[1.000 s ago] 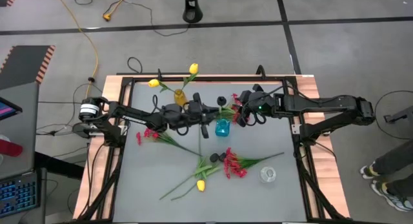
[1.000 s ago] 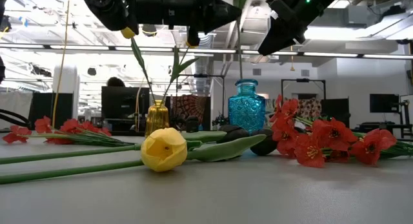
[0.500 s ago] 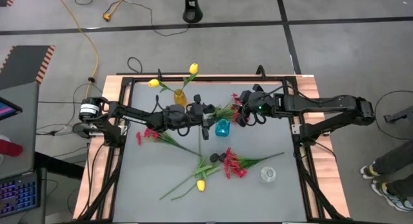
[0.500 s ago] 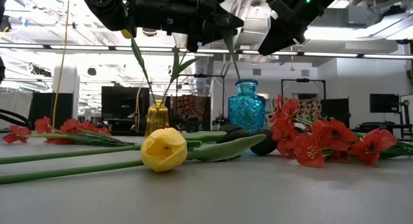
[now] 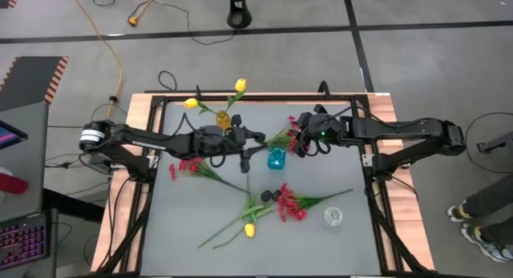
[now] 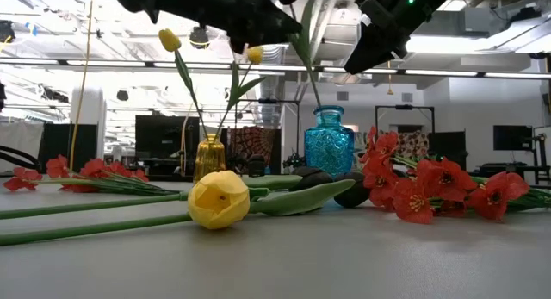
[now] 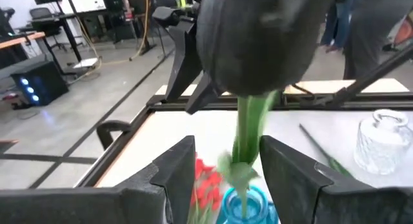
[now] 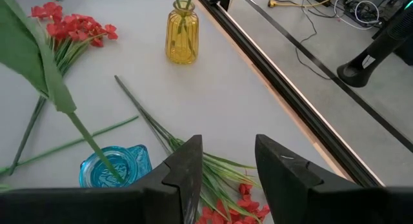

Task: Sort flowers into vase by color
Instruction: Put the left black flower into the blue vase, then put the top red flowers into the transparent vase

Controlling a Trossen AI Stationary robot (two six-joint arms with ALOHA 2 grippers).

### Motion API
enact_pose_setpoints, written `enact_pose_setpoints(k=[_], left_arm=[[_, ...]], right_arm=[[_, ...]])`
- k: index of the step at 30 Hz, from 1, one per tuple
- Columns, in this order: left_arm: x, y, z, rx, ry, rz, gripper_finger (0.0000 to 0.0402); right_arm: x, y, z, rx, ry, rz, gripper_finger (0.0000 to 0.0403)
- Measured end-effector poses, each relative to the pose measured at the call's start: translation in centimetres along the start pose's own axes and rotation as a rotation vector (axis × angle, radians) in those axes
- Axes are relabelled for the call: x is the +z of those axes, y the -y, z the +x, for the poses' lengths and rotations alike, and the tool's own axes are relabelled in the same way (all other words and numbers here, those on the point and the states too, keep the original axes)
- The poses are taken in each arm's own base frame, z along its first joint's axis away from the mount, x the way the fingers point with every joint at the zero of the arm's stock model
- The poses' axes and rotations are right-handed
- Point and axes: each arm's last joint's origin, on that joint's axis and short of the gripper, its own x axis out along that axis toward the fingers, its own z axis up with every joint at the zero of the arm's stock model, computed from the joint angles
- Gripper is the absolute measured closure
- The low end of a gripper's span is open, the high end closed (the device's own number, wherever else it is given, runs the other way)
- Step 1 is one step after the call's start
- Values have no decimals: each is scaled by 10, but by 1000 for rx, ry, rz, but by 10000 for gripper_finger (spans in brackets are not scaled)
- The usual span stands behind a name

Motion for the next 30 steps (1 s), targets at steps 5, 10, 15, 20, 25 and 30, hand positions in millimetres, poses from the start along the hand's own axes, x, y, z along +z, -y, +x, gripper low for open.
enact_pose_setpoints(k=[5, 10, 15, 20, 25, 30], left_arm=[[8, -4, -17, -4, -53, 50, 239], [13, -7, -33, -11, -111, 67, 239], [4, -8, -41, -12, -237, 87, 239], [-13, -6, -35, -19, -362, 83, 239], [-39, 1, -10, -27, -426, 102, 239], [-69, 7, 15, 2, -472, 125, 239]], right_arm=[[0, 0, 0, 0, 0, 0, 235], [0, 0, 0, 0, 0, 0, 235], [0, 0, 0, 0, 0, 0, 235], [0, 0, 0, 0, 0, 0, 235], [0, 0, 0, 0, 0, 0, 235], [0, 0, 0, 0, 0, 0, 235]])
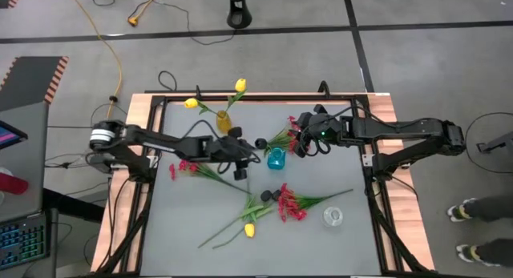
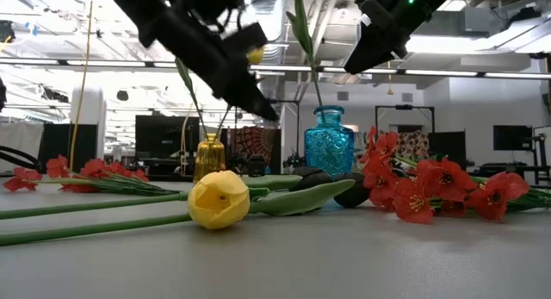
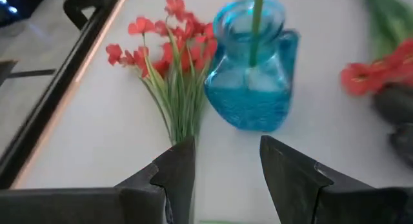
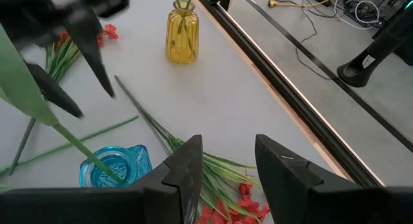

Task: Sort flowers into vase by color
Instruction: Put the top red flowers into the transparent vase

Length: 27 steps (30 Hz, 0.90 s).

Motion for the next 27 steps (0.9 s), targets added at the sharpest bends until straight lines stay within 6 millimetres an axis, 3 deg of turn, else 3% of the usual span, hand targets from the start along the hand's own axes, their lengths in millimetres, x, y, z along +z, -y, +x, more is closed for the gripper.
enact_pose_setpoints(k=[10, 27], left_arm=[[-29, -7, 48, 49, -69, -7, 239], [-55, -23, 87, 36, -65, -119, 239]], right_arm=[[0, 0, 0, 0, 0, 0, 235], [0, 0, 0, -1, 0, -1, 235]])
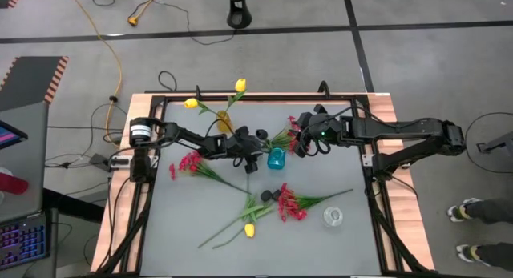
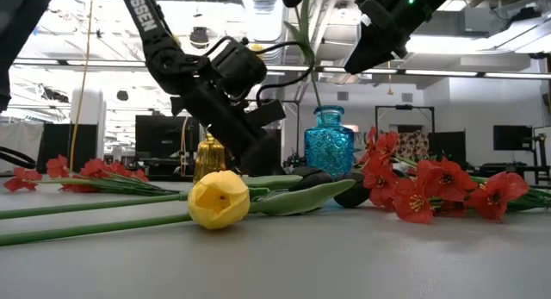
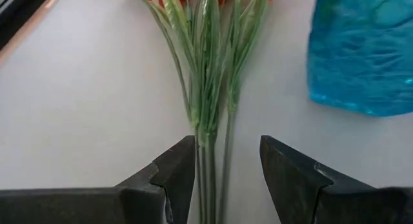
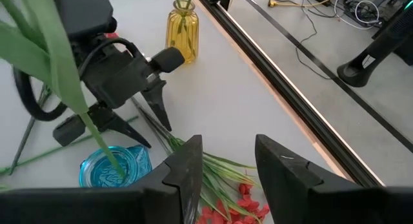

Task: Sort flowers into vase by color
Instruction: Put the top red flowers into the transparent vase

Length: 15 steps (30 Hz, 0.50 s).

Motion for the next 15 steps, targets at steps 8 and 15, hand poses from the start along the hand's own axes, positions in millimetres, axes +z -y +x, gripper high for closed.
enact_pose_setpoints(k=[8, 15], left_arm=[[1, -11, 2, 19, -3, -17, 239], [-5, -16, 3, -39, -47, -44, 239]], right_arm=[[0, 0, 0, -1, 0, 0, 235], [0, 0, 0, -1, 0, 0, 235]])
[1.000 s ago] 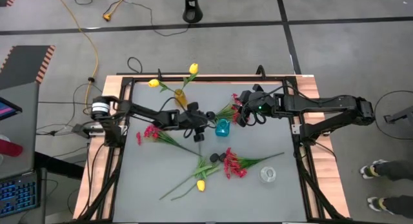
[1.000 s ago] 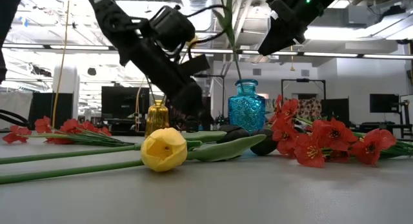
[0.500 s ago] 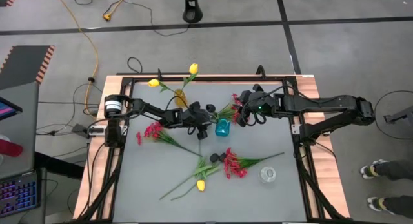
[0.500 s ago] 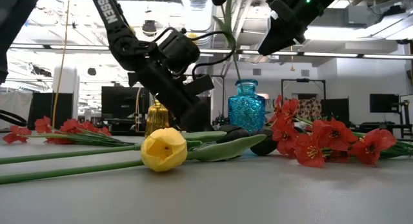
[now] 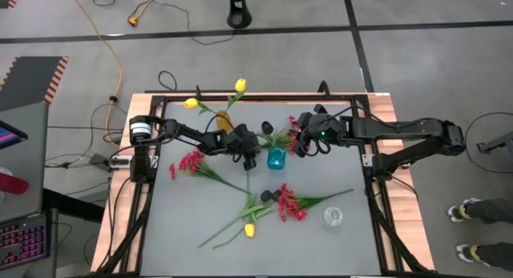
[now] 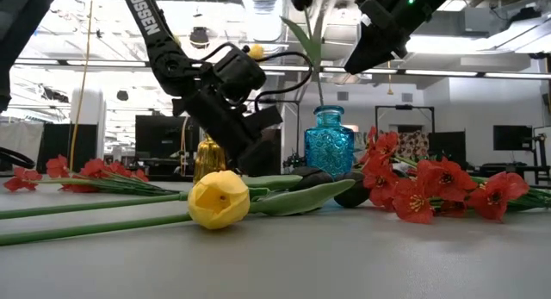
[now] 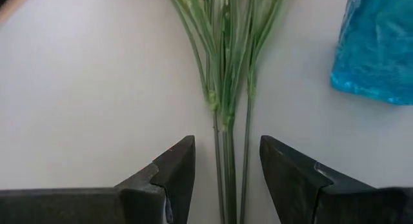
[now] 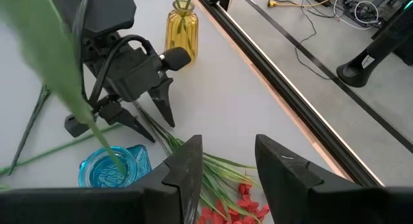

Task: Sort flowers into vase by color
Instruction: Put the top red flowers into the transparent vase

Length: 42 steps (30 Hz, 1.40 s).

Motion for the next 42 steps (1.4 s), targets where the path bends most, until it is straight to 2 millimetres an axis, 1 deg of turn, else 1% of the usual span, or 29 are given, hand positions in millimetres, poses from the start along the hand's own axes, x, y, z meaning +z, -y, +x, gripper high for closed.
enact_pose_setpoints(k=[4, 7, 15, 19, 23, 29, 37, 42], left_arm=[[-1, 0, 0, -5, -14, -1, 242], [-1, 0, 0, -6, -14, -1, 259], [-1, 0, 0, -7, -16, -1, 354], [-2, 0, 0, -6, -17, 0, 393], [-1, 0, 0, -4, -17, -2, 397], [0, 0, 0, -3, -15, -57, 400], [19, -1, -2, -1, 49, -119, 401], [34, -3, -9, 2, 108, -127, 401]], right_arm=[[0, 0, 0, 0, 0, 0, 235], [0, 0, 0, 0, 0, 0, 235], [0, 0, 0, 0, 0, 0, 235], [0, 0, 0, 0, 0, -1, 235], [0, 0, 0, 0, 0, -1, 235], [0, 0, 0, 0, 0, 0, 235], [14, 3, -10, 4, 25, 12, 235], [20, 10, -27, 10, 83, 40, 235]])
